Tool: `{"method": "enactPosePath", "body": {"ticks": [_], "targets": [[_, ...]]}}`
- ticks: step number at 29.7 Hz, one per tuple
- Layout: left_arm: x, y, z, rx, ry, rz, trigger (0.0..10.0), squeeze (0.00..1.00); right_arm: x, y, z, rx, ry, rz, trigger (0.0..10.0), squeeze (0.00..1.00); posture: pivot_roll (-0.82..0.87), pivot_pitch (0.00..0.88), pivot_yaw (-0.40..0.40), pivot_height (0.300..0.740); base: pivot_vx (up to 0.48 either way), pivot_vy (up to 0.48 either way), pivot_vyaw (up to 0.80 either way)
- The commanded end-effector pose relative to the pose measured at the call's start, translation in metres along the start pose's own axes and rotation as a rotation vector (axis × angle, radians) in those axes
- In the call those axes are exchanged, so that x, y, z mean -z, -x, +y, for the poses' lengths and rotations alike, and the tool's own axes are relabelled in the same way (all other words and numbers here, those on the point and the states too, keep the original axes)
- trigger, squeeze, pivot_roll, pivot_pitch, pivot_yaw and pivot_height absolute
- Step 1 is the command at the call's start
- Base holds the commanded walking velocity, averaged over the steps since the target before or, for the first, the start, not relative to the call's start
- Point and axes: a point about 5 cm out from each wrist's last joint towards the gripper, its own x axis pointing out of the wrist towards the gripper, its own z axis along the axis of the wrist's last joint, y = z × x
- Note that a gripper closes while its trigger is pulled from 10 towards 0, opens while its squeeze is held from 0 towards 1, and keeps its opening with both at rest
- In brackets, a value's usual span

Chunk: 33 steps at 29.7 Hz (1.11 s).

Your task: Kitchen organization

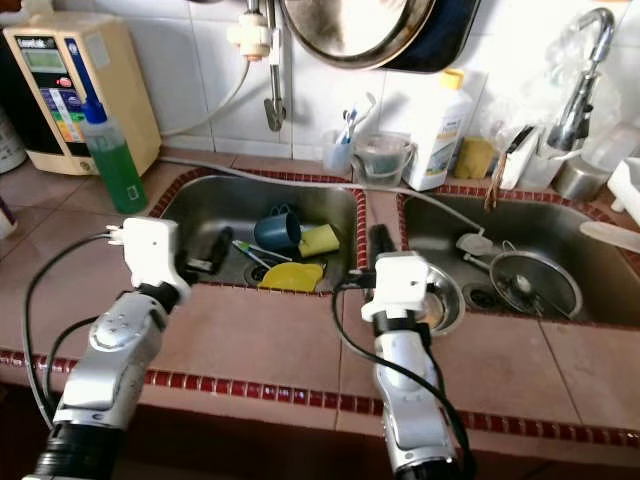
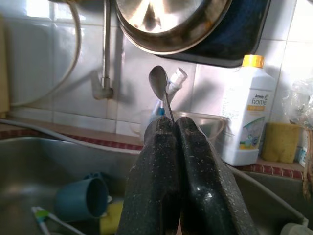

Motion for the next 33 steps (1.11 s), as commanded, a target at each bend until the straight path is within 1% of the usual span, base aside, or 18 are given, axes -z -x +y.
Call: {"method": "enactPosePath", "body": {"ticks": [1, 6, 9, 12, 15, 16, 18, 20, 22, 28, 30, 33], "targets": [[-0.004, -0.002, -0.010, 0.037, 0.008, -0.020, 10.0, 0.00, -0.002, -0.001, -0.009, 0.025, 0.009, -0.003, 10.0, 0.00, -0.24, 0.000, 0.002, 0.732, 0.000, 0.000, 0.00], [-0.007, -0.003, -0.015, 0.082, -0.003, -0.023, 10.0, 0.00, -0.001, -0.002, -0.010, 0.021, 0.006, 0.004, 10.0, 0.00, -0.23, 0.000, 0.001, 0.732, 0.000, 0.000, 0.00], [-0.012, -0.002, -0.016, 0.113, -0.020, -0.034, 10.0, 0.00, -0.001, -0.005, -0.007, -0.002, 0.003, 0.008, 10.0, 0.00, -0.22, 0.000, -0.005, 0.732, 0.000, 0.000, 0.00], [-0.015, 0.001, -0.018, 0.153, -0.049, -0.041, 10.0, 0.00, -0.001, -0.008, -0.005, -0.030, -0.007, 0.010, 10.0, 0.00, -0.21, 0.000, -0.016, 0.732, 0.000, 0.000, 0.00], [-0.017, 0.003, -0.020, 0.173, -0.057, -0.049, 10.0, 0.00, -0.002, -0.009, -0.004, -0.043, -0.005, 0.010, 10.0, 0.00, -0.21, 0.000, -0.020, 0.732, 0.000, 0.000, 0.00], [-0.020, 0.007, -0.023, 0.202, -0.075, -0.059, 10.0, 0.00, 0.000, -0.011, -0.004, -0.063, 0.007, 0.019, 10.0, 0.00, -0.20, 0.000, -0.024, 0.732, 0.000, 0.000, 0.00], [-0.023, 0.009, -0.025, 0.217, -0.084, -0.065, 10.0, 0.00, 0.001, -0.012, -0.005, -0.073, 0.030, 0.023, 10.0, 0.00, -0.20, 0.000, -0.028, 0.732, 0.000, 0.000, 0.00], [-0.024, 0.012, -0.026, 0.229, -0.092, -0.069, 10.0, 0.00, 0.003, -0.013, -0.006, -0.081, 0.033, 0.031, 10.0, 0.00, -0.19, 0.005, -0.031, 0.732, 0.000, 0.000, 0.00], [-0.026, 0.020, -0.027, 0.253, -0.123, -0.068, 10.0, 0.00, 0.006, -0.016, -0.010, -0.099, 0.045, 0.043, 10.0, 0.00, -0.18, 0.022, -0.041, 0.732, 0.000, 0.000, 0.00], [-0.029, 0.028, -0.029, 0.287, -0.146, -0.069, 10.0, 0.00, 0.006, -0.022, -0.013, -0.118, 0.043, 0.052, 10.0, 0.00, -0.16, 0.048, -0.049, 0.732, 0.000, 0.000, 0.00], [-0.028, 0.035, -0.031, 0.301, -0.155, -0.057, 10.0, 0.00, 0.005, -0.025, -0.014, -0.137, 0.036, 0.054, 10.0, 0.00, -0.15, 0.070, -0.053, 0.732, 0.000, 0.000, 0.00], [-0.027, 0.040, -0.033, 0.318, -0.161, -0.051, 10.0, 0.00, 0.004, -0.026, -0.013, -0.156, 0.023, 0.056, 10.0, 0.00, -0.15, 0.086, -0.056, 0.732, 0.000, 0.000, 0.00]]}}
